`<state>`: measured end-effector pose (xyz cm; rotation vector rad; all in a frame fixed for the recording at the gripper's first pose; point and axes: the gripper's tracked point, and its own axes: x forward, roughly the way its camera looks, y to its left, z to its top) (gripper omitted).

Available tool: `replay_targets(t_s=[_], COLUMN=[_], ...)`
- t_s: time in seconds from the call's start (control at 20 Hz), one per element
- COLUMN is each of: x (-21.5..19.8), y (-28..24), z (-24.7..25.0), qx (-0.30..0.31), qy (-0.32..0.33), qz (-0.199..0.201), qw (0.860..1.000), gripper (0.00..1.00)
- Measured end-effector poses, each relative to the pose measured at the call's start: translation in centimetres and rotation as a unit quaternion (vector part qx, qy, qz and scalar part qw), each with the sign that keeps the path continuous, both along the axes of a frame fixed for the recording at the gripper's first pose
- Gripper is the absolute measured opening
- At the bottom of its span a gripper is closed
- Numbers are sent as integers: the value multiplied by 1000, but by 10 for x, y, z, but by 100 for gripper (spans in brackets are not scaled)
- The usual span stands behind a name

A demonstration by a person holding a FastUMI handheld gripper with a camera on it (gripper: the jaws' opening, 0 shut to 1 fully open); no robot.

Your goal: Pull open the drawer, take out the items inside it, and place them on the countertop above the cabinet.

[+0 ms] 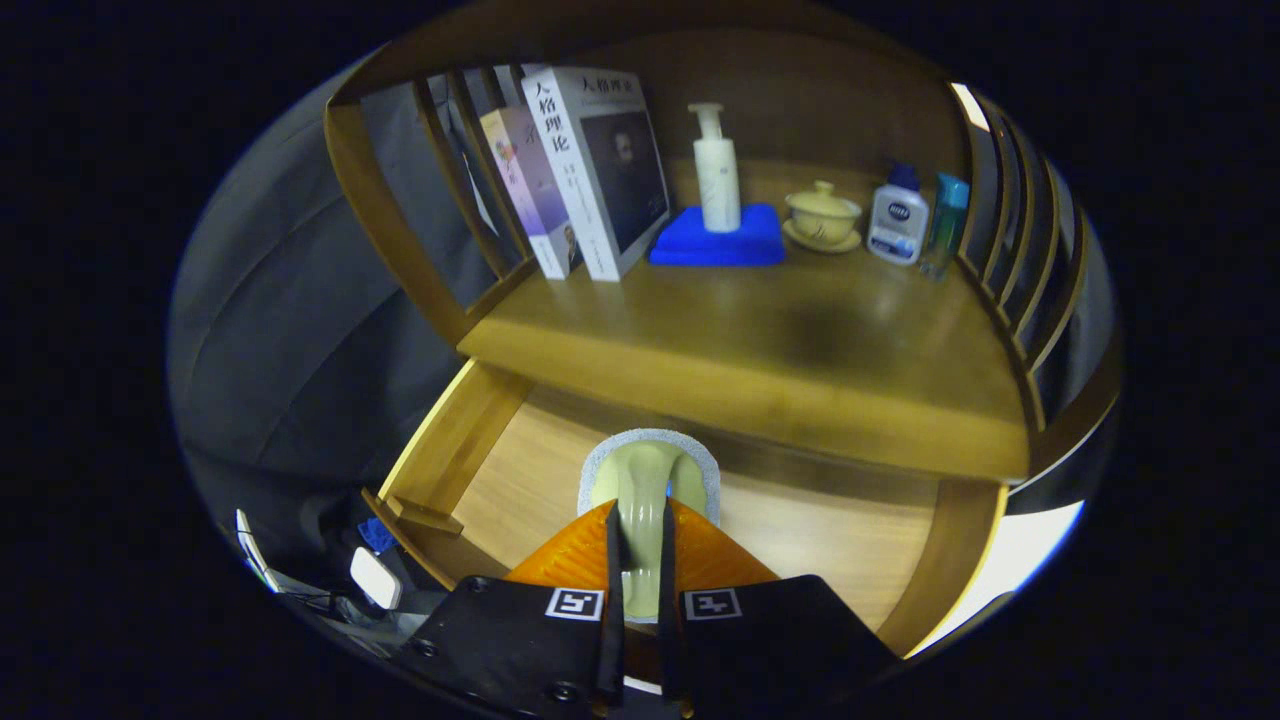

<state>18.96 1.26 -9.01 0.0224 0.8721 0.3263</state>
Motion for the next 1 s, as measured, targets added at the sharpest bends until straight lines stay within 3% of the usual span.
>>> replay_targets(t_s=[0.15,0.6,0.85,1.0], x=[28,138,168,178], y=[-4,-41,-46,-53], z=[20,22,11,7], qx=[32,41,73,66], qy=[-11,-17,-6,-19], qz=[-34,-153,-201,-220], qw=[999,987,977,973], gripper=[15,15,15,23])
